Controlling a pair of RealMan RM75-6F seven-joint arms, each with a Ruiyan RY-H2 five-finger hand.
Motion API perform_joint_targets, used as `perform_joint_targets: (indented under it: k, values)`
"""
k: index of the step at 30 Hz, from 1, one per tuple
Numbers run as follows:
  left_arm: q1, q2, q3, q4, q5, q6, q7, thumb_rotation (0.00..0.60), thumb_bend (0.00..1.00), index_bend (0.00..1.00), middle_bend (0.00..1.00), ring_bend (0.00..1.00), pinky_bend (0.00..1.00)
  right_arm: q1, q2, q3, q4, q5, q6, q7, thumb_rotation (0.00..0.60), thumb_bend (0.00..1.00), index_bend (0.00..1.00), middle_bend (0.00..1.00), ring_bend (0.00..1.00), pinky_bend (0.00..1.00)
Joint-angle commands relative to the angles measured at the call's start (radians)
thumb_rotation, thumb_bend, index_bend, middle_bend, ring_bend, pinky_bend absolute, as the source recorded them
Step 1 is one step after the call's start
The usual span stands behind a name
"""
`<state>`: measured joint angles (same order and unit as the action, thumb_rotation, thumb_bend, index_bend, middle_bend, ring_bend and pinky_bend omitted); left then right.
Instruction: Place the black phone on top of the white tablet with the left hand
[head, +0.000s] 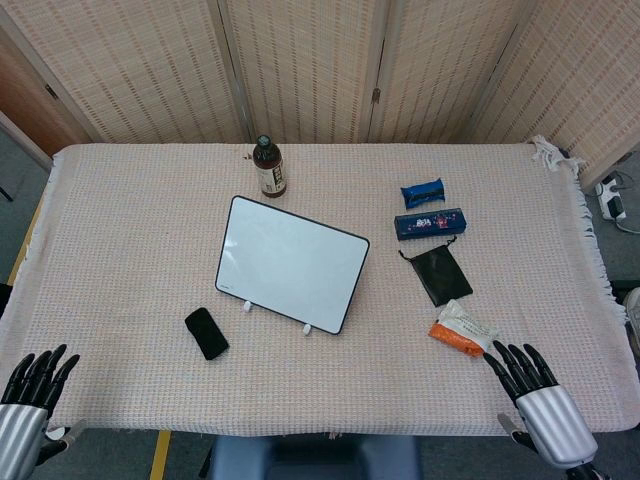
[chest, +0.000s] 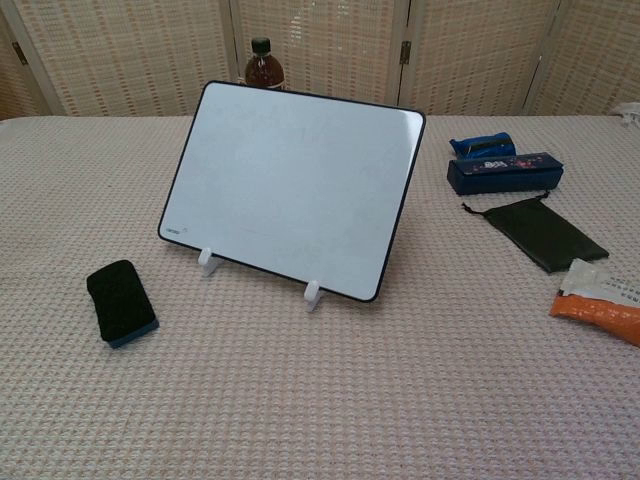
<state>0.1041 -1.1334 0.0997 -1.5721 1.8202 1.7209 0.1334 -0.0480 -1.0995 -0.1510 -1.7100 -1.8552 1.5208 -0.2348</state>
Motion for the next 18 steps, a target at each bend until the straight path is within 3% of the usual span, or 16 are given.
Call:
perform_joint_targets:
  k: [1, 8, 18]
  values:
    - [-0.001, -0.001, 0.000, 0.000, 0.001, -0.001, 0.000, 0.600, 0.22, 0.01, 0.00, 0.00, 0.00, 0.000, 0.000, 0.000, -0.001, 0.001, 0.000, -0.001, 0.600, 0.29, 0.00, 0.00, 0.00, 0.00]
    - [-0.036, -0.005, 0.008, -0.002, 0.040, -0.046, 0.009, 0.600, 0.22, 0.01, 0.00, 0.00, 0.00, -0.004, -0.004, 0.003, 0.001, 0.009, 0.003, -0.008, 0.600, 0.29, 0.00, 0.00, 0.00, 0.00]
    - [-0.167, 0.039, -0.031, -0.080, -0.003, -0.259, 0.109, 0.600, 0.22, 0.03, 0.04, 0.01, 0.13, 0.010, -0.016, 0.041, -0.012, 0.068, -0.019, -0.027, 0.600, 0.30, 0.00, 0.00, 0.00, 0.00]
